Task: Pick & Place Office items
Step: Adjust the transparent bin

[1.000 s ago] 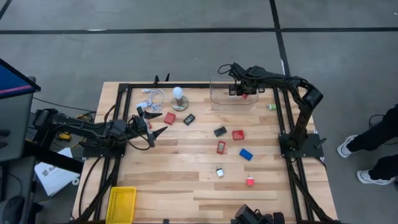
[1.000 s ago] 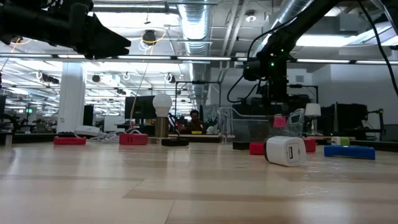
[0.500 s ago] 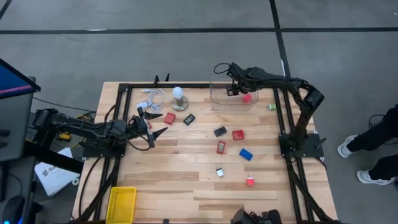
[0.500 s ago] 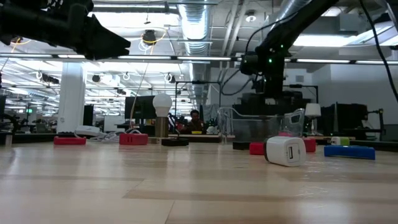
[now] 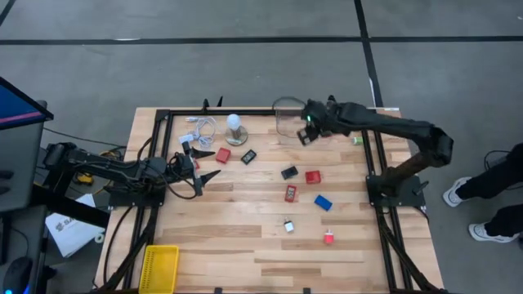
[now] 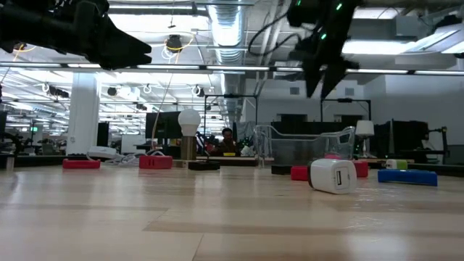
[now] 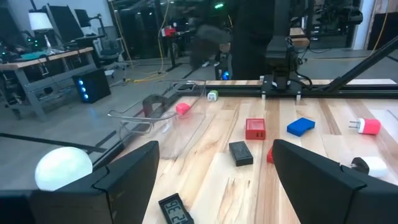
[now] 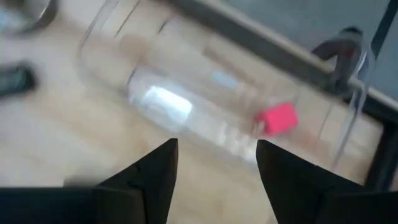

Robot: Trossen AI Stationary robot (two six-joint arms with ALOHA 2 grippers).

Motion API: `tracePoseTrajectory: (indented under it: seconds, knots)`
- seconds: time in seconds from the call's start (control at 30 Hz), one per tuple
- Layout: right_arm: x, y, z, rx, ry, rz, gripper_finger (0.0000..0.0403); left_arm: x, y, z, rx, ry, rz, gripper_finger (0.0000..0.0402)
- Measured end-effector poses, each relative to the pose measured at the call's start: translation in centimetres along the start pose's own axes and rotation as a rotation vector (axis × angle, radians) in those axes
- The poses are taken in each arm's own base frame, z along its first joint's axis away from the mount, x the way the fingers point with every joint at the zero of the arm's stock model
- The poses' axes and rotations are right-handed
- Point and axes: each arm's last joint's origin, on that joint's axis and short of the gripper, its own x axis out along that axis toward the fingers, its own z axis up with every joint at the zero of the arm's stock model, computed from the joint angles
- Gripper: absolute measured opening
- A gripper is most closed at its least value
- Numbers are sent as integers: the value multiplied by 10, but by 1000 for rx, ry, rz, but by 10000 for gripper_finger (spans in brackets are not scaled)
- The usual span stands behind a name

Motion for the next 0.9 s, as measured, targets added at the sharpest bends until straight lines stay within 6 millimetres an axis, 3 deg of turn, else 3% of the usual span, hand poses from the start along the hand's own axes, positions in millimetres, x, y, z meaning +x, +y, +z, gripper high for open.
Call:
tracePoseTrajectory:
  seconds: [0.37,0.47,0.57,0.7,0.9]
  knots:
    - [-72,69,-112,-231,-28,77,216,0,-2,0,-25,0,-57,310]
    - [-85,68,-138,-177,-43,32,212,0,-2,0,-29,-1,-62,310]
    - [-94,55,-156,-94,-22,-89,206,0,-2,0,-30,-2,-62,310]
    - [-92,49,-157,-13,-6,-108,198,0,-2,1,-32,-13,-61,310]
    - [-60,30,-118,119,99,-249,181,0,-2,3,-34,-38,-60,310]
